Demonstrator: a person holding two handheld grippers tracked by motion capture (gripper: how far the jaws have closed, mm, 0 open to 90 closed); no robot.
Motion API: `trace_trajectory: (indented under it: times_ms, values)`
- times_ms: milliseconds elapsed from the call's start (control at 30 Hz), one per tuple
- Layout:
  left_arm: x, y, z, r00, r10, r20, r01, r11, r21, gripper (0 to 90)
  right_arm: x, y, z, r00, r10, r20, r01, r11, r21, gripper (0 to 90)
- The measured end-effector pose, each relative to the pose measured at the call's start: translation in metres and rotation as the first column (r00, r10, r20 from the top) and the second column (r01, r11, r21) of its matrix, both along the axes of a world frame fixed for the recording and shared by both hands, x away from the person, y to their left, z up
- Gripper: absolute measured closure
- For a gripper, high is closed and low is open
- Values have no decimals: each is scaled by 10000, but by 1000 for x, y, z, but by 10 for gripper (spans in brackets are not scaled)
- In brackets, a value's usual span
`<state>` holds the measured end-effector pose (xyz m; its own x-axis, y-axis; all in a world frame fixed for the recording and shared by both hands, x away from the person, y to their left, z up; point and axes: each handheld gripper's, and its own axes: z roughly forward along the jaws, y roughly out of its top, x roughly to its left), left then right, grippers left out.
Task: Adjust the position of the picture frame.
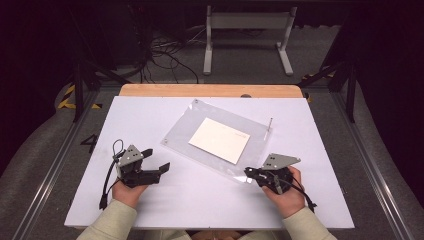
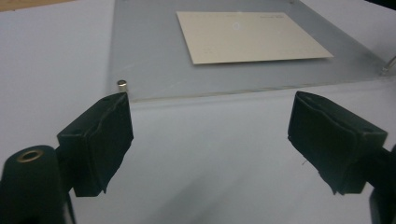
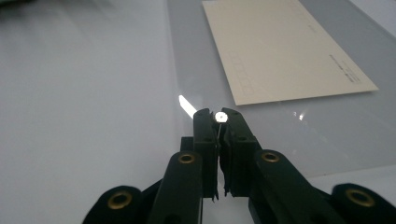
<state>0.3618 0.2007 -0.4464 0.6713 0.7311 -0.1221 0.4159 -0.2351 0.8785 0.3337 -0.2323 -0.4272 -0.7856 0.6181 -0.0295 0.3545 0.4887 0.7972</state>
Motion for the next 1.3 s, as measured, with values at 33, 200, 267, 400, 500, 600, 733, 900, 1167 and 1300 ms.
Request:
trace_trajectory:
  times_ms: [33, 200, 267, 400, 500, 600, 733, 900, 1167, 1300]
  values:
    - [1, 0, 1, 10000, -6, -11, 6, 10000, 45, 164, -1, -6, 0, 9999, -149, -8, 149, 9999, 10, 847]
    - [3, -5, 5, 10000, 14, 32, -16, 9983, 578, 226, -2, -34, 1, 9954, -962, -3, 962, 9953, 98, 847]
    - [5, -8, 9, 10000, -45, 20, 43, 9972, 742, 255, -2, -44, 0, 9912, -1325, -19, 1325, 9911, 146, 847]
    - [12, -16, 11, 9988, -329, -352, 361, 9950, 930, 311, -1, -54, -7, 9856, -1688, -88, 1691, 9845, 467, 845]
    - [15, -20, 11, 9973, -458, -578, 516, 9933, 1030, 328, -1, -53, -7, 9851, -1717, -26, 1716, 9842, 444, 845]
    - [22, -26, 14, 9962, -449, -746, 517, 9944, 919, 384, -1, -55, -9, 9856, -1693, -20, 1691, 9838, 596, 844]
    - [38, -33, 13, 9926, -442, -1132, 518, 9965, 654, 524, -1, -54, -9, 9853, -1710, 1, 1707, 9836, 588, 844]
    - [61, -47, 6, 9864, -680, -1495, 789, 9945, 683, 624, -1, -56, -10, 9860, -1669, 5, 1664, 9835, 716, 842]
    - [76, -52, -10, 9821, -262, -1864, 495, 9914, 1213, 693, -2, -56, -11, 9865, -1640, 18, 1633, 9835, 779, 841]
    - [76, -54, -12, 9838, -247, -1777, 531, 9863, 1564, 738, -2, -56, -11, 9861, -1660, 49, 1651, 9833, 759, 840]
